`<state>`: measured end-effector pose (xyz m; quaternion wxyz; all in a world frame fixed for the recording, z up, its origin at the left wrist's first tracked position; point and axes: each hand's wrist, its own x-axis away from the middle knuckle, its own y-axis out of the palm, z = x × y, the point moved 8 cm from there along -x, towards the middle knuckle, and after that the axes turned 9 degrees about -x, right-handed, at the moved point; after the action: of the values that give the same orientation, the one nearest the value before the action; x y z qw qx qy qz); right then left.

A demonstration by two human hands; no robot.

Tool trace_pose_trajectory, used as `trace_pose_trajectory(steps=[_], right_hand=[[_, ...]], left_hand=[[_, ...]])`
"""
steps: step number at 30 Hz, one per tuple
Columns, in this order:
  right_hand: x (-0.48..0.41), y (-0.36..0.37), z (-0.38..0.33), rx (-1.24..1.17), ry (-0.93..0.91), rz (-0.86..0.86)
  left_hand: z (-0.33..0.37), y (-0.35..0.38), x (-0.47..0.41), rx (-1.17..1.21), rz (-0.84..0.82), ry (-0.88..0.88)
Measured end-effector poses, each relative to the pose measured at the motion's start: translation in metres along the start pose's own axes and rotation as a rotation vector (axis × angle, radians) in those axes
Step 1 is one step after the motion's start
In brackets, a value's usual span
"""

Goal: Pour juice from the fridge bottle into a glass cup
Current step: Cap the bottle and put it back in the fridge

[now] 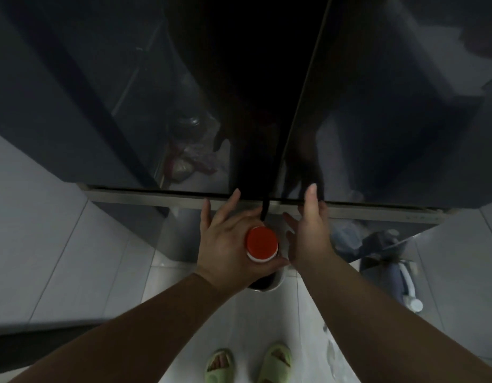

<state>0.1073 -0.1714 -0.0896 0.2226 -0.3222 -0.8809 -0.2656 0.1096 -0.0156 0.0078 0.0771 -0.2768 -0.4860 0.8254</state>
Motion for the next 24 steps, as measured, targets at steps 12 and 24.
trace_pose_trajectory(steps=[12, 24], right_hand=[[-0.006, 0.037, -0.011, -0.521, 0.164, -0.104], [0.009, 0.025, -0.008, -0.565, 0.13, -0.072]], left_hand=[[-0.011, 0.007, -0.015, -0.04, 0.0, -0.046], [-0.005, 0.002, -0.008, -0.02, -0.026, 0.033]])
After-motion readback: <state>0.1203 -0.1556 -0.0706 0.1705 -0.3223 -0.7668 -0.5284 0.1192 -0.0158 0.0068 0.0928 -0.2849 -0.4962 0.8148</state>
